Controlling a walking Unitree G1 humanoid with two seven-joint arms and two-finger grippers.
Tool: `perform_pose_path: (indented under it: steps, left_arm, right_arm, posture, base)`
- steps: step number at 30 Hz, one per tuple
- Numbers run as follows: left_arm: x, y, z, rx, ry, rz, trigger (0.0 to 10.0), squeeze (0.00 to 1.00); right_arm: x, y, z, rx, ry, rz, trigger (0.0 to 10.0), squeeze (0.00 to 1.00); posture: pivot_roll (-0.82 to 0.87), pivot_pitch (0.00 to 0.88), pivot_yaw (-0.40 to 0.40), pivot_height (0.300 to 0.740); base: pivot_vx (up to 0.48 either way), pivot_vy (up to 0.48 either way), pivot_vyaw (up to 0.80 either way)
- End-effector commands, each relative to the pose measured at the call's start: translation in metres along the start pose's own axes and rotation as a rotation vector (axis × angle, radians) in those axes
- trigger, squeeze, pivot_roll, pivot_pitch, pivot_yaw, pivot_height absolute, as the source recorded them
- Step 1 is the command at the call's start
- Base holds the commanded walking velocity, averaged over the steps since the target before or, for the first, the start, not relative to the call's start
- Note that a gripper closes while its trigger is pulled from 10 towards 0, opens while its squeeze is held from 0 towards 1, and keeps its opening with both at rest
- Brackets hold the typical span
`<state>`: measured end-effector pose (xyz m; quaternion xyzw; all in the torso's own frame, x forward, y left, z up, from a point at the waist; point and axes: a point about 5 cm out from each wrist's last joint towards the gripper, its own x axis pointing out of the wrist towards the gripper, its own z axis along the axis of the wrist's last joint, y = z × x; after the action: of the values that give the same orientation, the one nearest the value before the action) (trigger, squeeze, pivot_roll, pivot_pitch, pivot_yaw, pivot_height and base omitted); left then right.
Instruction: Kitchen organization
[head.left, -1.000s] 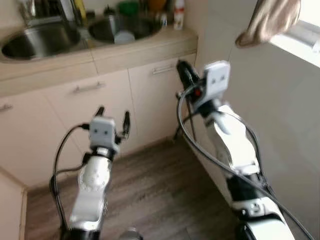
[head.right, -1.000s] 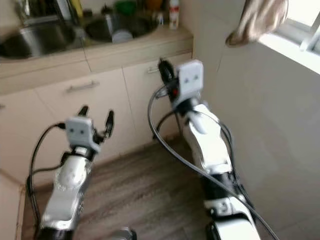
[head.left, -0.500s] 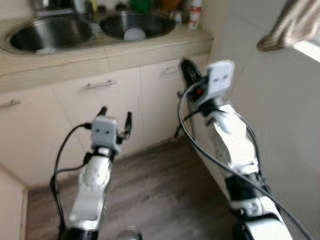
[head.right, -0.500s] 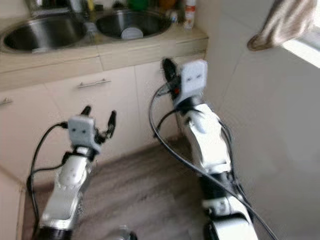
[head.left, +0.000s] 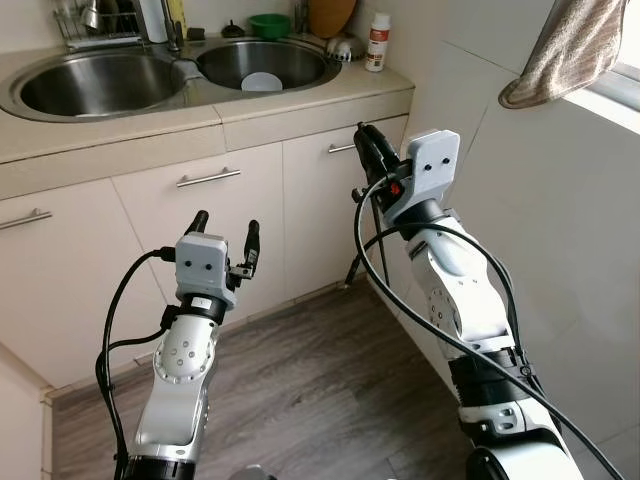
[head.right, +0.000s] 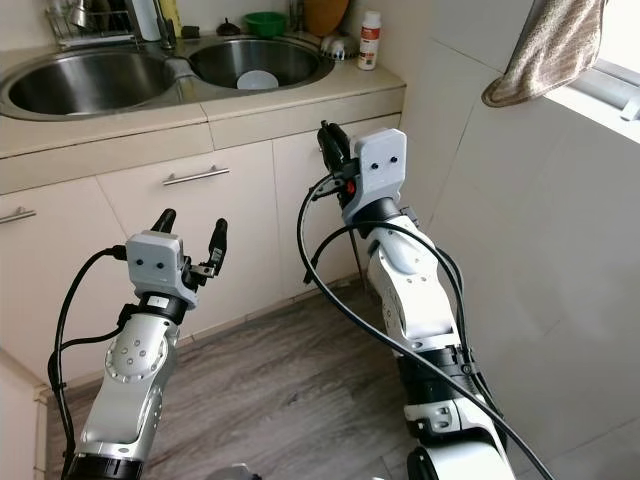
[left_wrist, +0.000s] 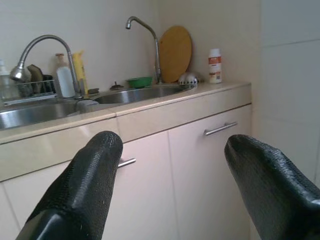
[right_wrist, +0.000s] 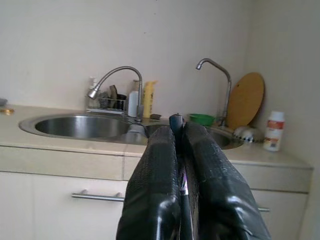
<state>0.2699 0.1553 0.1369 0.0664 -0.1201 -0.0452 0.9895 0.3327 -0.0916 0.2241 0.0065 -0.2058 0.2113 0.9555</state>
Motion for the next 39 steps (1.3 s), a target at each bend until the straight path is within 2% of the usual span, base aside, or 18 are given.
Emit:
perform_pose_path:
  steps: [1, 4, 6, 7, 12, 17, 19, 39]
  left_arm:
    - [0.003, -0.004, 0.008, -0.009, -0.041, -0.016, 10.0, 0.00]
    - [0.003, -0.004, 0.008, -0.008, -0.043, -0.015, 10.0, 0.00]
    - [0.003, -0.003, 0.008, -0.006, -0.045, -0.013, 10.0, 0.00]
    - [0.003, -0.003, 0.008, -0.006, -0.045, -0.013, 10.0, 0.00]
    - [0.004, -0.002, 0.008, -0.003, -0.046, -0.012, 10.0, 0.00]
    - [0.004, -0.002, 0.008, -0.002, -0.047, -0.012, 10.0, 0.00]
    - [0.004, -0.003, 0.008, -0.004, -0.047, -0.014, 10.0, 0.00]
    - [0.004, -0.005, 0.009, -0.010, -0.050, -0.014, 10.0, 0.00]
  right_arm:
    - [0.002, -0.003, 0.005, -0.023, -0.023, -0.003, 0.0, 0.00]
    - [0.002, -0.003, 0.006, -0.026, -0.034, -0.006, 0.0, 0.00]
    - [0.004, -0.006, 0.017, -0.051, -0.100, -0.029, 0.0, 0.00]
    - [0.004, -0.006, 0.017, -0.051, -0.100, -0.029, 0.0, 0.00]
    - [0.009, -0.004, 0.053, -0.062, -0.271, -0.026, 0.0, 0.00]
    - [0.009, -0.002, 0.068, -0.081, -0.347, -0.017, 0.0, 0.00]
    - [0.012, 0.000, 0.087, -0.076, -0.423, -0.011, 0.0, 0.00]
    - [0.030, 0.009, 0.096, -0.074, -0.458, 0.040, 0.0, 0.00]
  posture:
    - [0.05, 0.003, -0.043, 0.740]
    - [0.05, 0.006, -0.043, 0.740]
    - [0.05, 0.005, -0.043, 0.740]
    - [0.05, 0.005, -0.043, 0.740]
    - [0.05, 0.006, -0.042, 0.740]
    - [0.05, 0.006, -0.042, 0.740]
    - [0.05, 0.006, -0.042, 0.740]
    - [0.05, 0.009, -0.050, 0.740]
  base:
    - [0.465, 0.000, 0.80]
    - [0.465, 0.000, 0.80]
    - [0.465, 0.000, 0.80]
    - [0.465, 0.000, 0.80]
    - [0.464, 0.000, 0.30]
    - [0.461, 0.000, 0.00]
    - [0.461, 0.000, 0.00]
    - [0.433, 0.000, 0.00]
